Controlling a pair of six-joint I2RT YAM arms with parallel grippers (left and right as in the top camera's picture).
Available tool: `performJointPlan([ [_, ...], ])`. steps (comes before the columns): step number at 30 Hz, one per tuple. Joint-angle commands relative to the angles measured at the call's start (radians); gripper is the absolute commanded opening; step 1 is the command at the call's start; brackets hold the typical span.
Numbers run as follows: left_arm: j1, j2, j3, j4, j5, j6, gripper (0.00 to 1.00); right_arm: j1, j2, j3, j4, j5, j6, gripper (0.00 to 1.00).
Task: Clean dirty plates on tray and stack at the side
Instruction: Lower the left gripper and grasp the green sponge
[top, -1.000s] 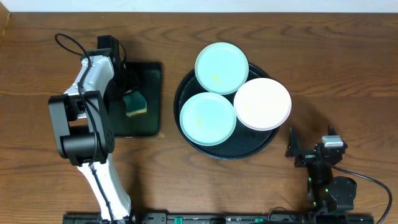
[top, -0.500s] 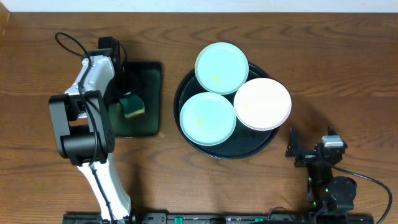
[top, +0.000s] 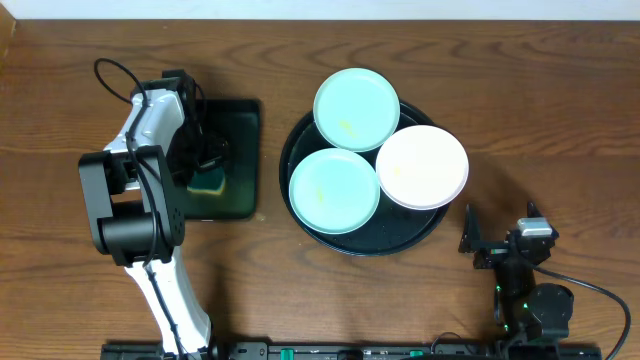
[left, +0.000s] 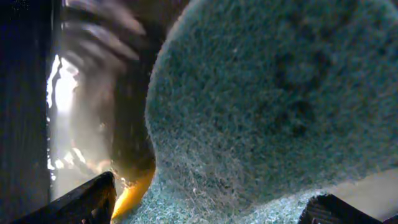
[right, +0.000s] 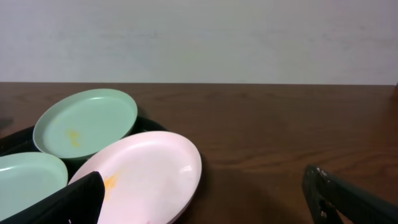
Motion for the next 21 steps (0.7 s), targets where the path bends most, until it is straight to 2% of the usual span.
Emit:
performJointPlan([
  [1,0.002,0.021,0.007,-0.023,-0.002,0.009,0.82,0.005,-0.005,-0.003,-0.003,0.006,-0.015,0.99],
  [3,0.002,0.021,0.007,-0.026,-0.002,0.009,0.65,0.005,-0.004,-0.003,-0.003,0.006,-0.015,0.99],
  [5,0.002,0.021,0.007,-0.026,-0.002,0.009,0.36,0.005,-0.005,-0.003,-0.003,0.006,-0.015,0.99],
  [8,0.002,0.021,0.007,-0.026,-0.002,0.008,0.14,0.005,-0.005,-0.003,-0.003,0.006,-0.015,0.99],
  [9,0.002,0.021,0.007,-0.026,-0.002,0.008,0.08,0.005,-0.005,-0.003,-0.003,0.006,-0.015,0.99],
  [12,0.002,0.021,0.007,-0.026,-0.002,0.008,0.08,0.005,-0.004,-0.003,-0.003,0.006,-0.015,0.99],
  [14,0.002,0.021,0.007,-0.024,-0.002,0.008,0.09,0.005,-0.005,-0.003,-0.003,0.006,-0.015,0.99],
  [15,0.002,0.021,0.007,-0.020,-0.002,0.009,0.32,0.005,-0.004,-0.003,-0.003,0.006,-0.015,0.99],
  [16,0.002,0.021,0.007,-0.015,-0.002,0.009,0.62,0.005,-0.004,-0.003,-0.003,0.006,-0.015,0.99],
  [17,0.002,0.021,0.007,-0.007,-0.002,0.009,0.75,0.005,-0.004,-0.003,-0.003,0.006,-0.015,0.99],
  [18,0.002,0.021,0.007,0.004,-0.002,0.009,0.82,0.005,-0.005,-0.003,-0.003,0.006,-0.015,0.99],
  [21,0.002,0.021,0.007,0.034,-0.002,0.009,0.84,0.005,-0.005,-0.003,-0.003,0.006,-0.015,0.99],
])
